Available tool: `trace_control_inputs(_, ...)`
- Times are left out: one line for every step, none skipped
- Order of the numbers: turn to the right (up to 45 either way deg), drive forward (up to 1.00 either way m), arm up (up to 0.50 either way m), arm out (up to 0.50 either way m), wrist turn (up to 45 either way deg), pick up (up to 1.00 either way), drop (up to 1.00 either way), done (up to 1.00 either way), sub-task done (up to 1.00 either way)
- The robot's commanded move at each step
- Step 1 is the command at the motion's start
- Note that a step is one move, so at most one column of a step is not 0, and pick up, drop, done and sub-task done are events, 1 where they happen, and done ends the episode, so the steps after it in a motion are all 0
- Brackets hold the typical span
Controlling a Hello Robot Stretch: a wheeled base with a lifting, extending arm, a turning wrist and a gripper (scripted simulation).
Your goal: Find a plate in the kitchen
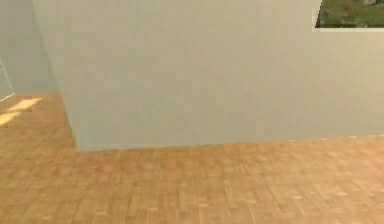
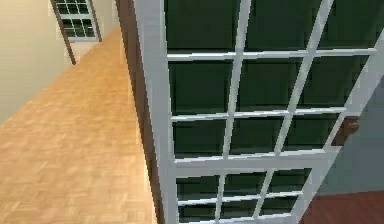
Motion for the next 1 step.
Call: trace_control_inputs(0.0,0.2,0.0,0.0,0.0,0.0,0.0,0.0,0.0)
